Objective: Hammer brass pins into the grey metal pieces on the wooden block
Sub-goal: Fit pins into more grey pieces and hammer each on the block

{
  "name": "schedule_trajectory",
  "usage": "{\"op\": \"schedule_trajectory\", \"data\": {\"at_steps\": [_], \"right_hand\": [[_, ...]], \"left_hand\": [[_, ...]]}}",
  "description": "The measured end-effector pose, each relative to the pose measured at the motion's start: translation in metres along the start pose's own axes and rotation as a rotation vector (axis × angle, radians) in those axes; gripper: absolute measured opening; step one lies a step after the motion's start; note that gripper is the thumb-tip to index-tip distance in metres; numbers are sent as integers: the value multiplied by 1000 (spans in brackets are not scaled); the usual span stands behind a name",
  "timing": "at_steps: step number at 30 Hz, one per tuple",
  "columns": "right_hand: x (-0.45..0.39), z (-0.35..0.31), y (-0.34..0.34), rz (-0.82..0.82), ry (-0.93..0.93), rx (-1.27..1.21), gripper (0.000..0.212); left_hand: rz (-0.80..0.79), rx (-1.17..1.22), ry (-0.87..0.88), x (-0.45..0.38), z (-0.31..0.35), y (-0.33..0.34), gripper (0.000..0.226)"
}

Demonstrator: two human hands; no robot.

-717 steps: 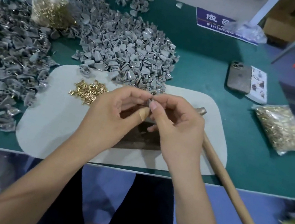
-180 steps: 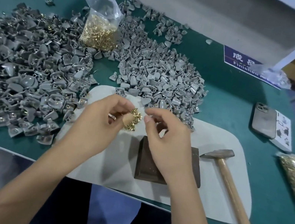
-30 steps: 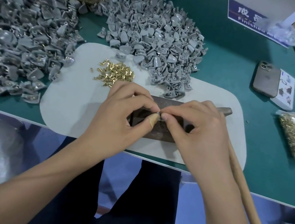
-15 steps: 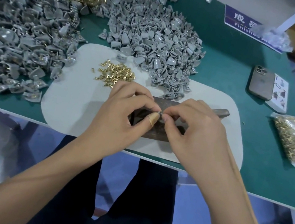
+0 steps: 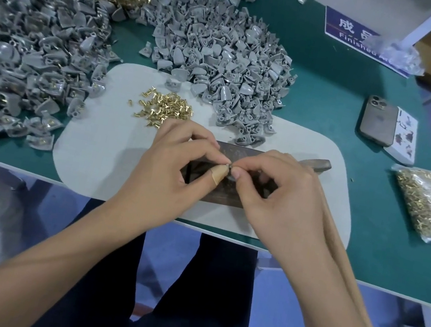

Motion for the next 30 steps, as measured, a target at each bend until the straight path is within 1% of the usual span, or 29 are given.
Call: {"op": "schedule_trajectory", "data": {"at_steps": [4, 12, 16, 18, 21, 26, 30], "right_hand": [[4, 5, 2, 44, 27, -118, 11], [2, 6, 1, 27, 26, -64, 9], [3, -6, -1, 58, -25, 42, 7], [2, -7, -2, 39, -35, 69, 7], [2, -4, -4, 0, -8, 49, 6], [-3, -6, -9, -21, 17, 9, 7], [-6, -10, -7, -66, 24, 65, 5]], "left_hand": [[0, -6, 0, 0, -2, 0, 7], [1, -40, 30, 1, -1, 2, 9], [7, -32, 27, 0, -1, 2, 8], [3, -36, 25, 0, -1, 2, 7], [-8, -43, 31, 0, -2, 2, 7], [-5, -40, 32, 0, -3, 3, 8], [-5, -21, 16, 0, -3, 2, 9]]}}
Point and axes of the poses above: each hand's wrist, its own x-axis away from the middle knuckle, its own y-axis out of the palm, z = x × y, the point moved 6 cm from there along -x, towards the middle knuckle, and after that the axes turned 7 degrees about -y, right-handed, at the moved point
